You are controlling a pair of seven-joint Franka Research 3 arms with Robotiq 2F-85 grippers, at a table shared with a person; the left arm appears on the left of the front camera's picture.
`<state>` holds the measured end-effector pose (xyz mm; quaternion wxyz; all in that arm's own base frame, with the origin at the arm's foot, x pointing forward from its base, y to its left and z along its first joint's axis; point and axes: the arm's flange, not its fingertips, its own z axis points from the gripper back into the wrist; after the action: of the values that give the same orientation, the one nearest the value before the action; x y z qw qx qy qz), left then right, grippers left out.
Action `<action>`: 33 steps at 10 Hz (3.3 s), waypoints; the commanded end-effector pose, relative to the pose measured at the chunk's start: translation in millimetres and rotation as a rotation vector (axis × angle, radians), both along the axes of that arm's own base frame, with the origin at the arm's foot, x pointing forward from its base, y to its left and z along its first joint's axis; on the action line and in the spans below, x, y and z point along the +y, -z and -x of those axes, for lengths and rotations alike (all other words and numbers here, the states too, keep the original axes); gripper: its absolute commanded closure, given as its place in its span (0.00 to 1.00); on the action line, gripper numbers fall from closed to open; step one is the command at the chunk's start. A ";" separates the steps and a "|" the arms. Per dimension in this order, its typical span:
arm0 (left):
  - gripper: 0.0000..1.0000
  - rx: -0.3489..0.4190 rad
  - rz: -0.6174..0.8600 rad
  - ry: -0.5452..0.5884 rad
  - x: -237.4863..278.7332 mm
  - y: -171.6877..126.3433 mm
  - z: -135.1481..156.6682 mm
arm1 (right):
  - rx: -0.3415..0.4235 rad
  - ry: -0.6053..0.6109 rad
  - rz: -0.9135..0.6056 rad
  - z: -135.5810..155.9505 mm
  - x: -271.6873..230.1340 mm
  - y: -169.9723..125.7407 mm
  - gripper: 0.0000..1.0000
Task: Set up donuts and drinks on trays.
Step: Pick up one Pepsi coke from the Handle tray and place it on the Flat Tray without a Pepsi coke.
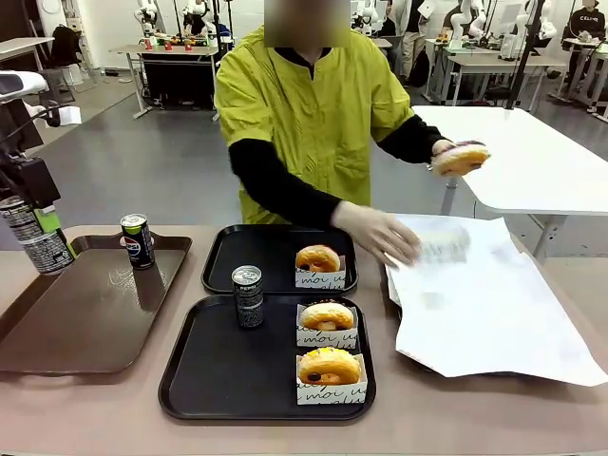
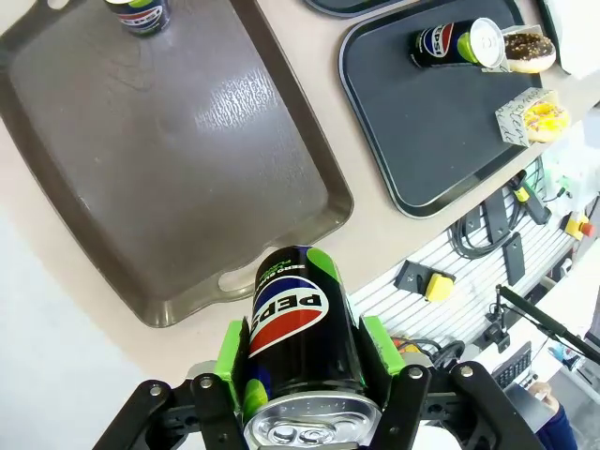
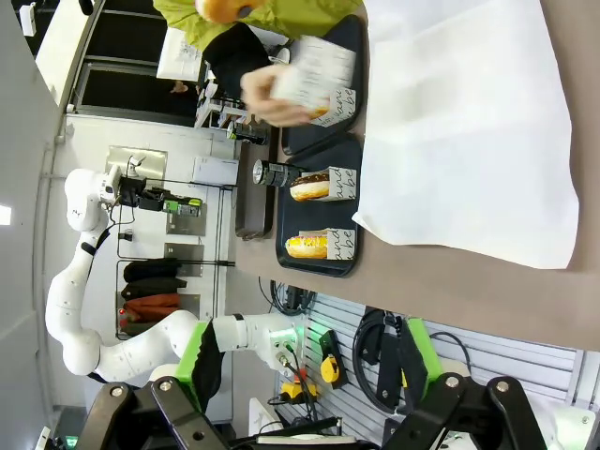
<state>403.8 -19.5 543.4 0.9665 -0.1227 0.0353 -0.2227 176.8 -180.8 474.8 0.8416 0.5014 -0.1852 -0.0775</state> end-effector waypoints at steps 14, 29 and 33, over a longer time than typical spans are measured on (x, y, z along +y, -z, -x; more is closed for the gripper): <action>0.41 -0.163 -0.232 0.016 -173.5 14.6 -158.5 | -0.021 -0.009 -0.011 -0.5 -0.1 0.1 0.00; 0.41 -0.107 -0.160 0.154 -48.1 0.5 -11.2 | -0.021 -0.009 -0.011 -0.5 -0.1 0.1 0.00; 0.41 -0.077 -0.148 0.119 -100.3 -14.4 -99.9 | -0.021 -0.009 -0.011 -0.5 -0.1 0.1 0.00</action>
<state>474.2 -103.9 545.7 0.9560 -0.0351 0.0132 -0.2910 176.7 -181.0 475.3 0.8417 0.5011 -0.1857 -0.0774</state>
